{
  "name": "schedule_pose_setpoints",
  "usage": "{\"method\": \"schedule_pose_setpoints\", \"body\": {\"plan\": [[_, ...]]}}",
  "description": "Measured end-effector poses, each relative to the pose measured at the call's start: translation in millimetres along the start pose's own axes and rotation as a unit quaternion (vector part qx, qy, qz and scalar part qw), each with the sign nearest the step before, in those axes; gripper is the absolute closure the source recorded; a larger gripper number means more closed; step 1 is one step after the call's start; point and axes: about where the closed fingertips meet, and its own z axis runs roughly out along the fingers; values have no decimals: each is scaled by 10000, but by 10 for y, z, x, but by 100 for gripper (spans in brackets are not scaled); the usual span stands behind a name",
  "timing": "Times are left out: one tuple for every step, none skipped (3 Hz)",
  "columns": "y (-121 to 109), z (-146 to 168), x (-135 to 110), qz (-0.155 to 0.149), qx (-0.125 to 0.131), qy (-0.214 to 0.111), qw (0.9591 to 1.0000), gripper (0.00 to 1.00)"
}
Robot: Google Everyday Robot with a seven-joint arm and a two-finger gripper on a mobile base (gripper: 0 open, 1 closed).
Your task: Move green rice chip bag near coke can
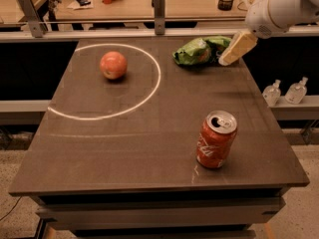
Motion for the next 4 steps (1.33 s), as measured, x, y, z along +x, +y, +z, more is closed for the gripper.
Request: {"method": "schedule_pose_setpoints", "body": {"plan": [[3,3,0,0,-4,0,10000,0],[38,124,42,169,-214,34,9996,0],[107,407,102,242,-338,119,9991,0],[150,674,175,246,-394,176,9988,0]]}}
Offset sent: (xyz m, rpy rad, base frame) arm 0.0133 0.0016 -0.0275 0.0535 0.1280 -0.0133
